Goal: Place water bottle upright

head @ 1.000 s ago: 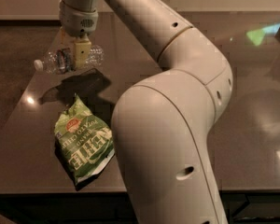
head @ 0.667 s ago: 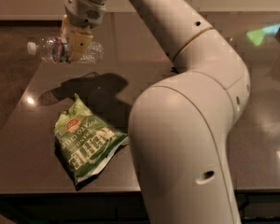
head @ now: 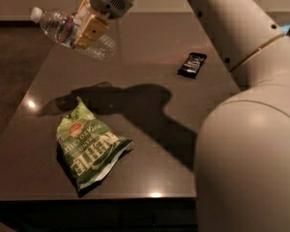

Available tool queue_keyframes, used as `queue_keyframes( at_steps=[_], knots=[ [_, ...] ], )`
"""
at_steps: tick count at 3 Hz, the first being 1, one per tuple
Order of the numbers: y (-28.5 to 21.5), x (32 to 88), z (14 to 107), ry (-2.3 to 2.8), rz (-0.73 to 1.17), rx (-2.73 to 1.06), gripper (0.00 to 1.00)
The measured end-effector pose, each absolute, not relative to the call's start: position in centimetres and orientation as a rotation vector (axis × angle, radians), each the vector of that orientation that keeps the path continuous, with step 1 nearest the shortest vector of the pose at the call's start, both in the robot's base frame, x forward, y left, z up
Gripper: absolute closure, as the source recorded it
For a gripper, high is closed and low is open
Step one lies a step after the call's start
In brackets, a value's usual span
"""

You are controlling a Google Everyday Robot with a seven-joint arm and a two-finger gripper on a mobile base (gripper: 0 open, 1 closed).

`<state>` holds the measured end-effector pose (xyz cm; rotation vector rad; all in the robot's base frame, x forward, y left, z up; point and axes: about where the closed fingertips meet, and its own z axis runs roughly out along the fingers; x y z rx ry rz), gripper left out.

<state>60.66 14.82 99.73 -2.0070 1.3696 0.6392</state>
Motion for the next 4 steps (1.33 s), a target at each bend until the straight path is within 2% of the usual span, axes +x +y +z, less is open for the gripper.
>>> queue_keyframes(
  at_steps=[2,4],
  knots=[
    [13.4,59.6,100.3,1.575,0.642,-1.659,1.0],
    [13.3,61.2,99.4,1.712,0.685,-1.376,1.0]
  ],
)
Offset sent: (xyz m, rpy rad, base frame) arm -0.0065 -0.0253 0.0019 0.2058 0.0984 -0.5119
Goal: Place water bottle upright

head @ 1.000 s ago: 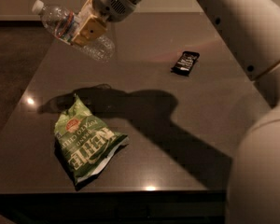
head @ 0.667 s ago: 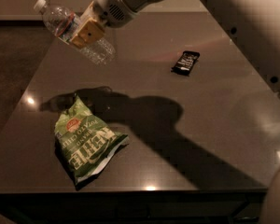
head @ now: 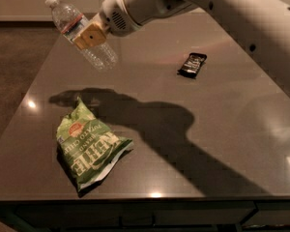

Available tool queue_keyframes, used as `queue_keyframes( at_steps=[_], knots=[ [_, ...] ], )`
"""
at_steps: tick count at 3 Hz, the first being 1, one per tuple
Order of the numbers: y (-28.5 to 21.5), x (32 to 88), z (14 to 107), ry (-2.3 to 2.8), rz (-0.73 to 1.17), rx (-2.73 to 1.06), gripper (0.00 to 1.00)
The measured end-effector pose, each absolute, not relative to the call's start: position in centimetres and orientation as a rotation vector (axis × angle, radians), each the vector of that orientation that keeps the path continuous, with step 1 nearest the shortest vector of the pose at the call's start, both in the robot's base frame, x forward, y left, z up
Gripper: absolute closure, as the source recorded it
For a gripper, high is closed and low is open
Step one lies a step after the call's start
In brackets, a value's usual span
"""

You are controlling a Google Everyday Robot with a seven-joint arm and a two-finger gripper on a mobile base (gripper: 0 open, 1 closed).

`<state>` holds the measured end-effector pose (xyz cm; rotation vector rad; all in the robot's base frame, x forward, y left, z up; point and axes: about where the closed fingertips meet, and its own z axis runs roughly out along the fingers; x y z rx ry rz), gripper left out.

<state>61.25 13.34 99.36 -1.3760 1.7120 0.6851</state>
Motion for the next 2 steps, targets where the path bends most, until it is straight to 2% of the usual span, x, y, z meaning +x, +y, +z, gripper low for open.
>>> queue_keyframes(
  at_steps=[2],
  knots=[
    [12.7,64.7,98.0,1.702,0.771,-1.175,1.0]
  ],
)
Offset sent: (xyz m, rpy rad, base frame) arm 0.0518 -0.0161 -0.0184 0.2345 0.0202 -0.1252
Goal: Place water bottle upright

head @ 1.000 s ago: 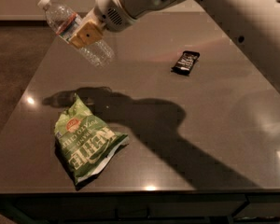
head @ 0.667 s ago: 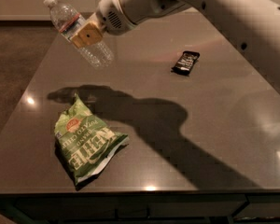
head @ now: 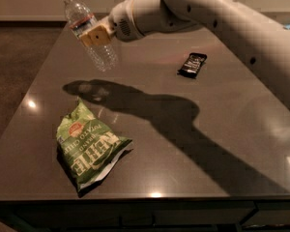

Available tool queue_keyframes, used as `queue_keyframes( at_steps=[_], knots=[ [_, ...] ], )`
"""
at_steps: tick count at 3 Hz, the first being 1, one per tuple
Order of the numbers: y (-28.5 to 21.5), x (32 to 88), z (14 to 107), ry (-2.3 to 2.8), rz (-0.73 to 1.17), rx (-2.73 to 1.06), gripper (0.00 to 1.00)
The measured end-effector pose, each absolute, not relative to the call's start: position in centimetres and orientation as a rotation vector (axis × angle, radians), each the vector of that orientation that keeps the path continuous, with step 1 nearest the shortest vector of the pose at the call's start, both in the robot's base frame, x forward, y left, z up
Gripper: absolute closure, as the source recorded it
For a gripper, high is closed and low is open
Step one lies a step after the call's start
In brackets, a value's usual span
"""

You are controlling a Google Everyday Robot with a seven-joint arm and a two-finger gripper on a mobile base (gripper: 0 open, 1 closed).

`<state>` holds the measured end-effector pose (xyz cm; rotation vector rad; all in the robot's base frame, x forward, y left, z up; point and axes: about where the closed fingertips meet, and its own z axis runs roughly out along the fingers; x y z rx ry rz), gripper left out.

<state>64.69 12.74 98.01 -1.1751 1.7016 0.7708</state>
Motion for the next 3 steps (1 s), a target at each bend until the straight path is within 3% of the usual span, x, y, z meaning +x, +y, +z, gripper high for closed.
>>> queue_keyframes(
  at_steps=[3],
  knots=[
    [11.6,68.0,95.8,1.563,0.843,-1.061,1.0]
  ],
)
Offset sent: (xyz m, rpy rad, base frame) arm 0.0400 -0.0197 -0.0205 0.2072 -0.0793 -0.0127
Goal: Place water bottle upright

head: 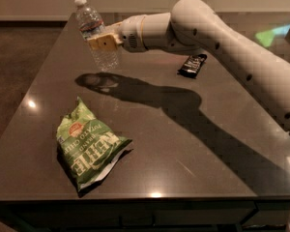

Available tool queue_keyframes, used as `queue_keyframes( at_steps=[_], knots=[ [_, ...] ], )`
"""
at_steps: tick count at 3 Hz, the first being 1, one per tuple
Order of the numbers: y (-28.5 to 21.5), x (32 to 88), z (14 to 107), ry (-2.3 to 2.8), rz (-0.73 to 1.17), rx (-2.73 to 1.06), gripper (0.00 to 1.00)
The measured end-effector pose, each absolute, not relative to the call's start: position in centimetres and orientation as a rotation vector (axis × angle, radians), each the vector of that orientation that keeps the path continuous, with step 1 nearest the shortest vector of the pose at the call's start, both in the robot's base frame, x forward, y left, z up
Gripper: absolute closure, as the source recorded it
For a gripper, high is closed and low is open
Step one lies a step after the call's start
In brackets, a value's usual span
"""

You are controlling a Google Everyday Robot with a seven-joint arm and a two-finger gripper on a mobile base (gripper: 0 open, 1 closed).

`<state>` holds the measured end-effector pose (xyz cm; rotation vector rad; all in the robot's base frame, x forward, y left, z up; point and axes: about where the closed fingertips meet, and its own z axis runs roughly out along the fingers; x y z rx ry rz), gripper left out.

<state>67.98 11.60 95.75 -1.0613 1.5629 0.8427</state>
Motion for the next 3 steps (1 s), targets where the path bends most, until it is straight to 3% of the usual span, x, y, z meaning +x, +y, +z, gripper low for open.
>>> queue_keyframes(
  at_steps=[3],
  knots=[
    [11.4,69.8,93.3,1.431,0.933,-1.009,1.0]
  ],
)
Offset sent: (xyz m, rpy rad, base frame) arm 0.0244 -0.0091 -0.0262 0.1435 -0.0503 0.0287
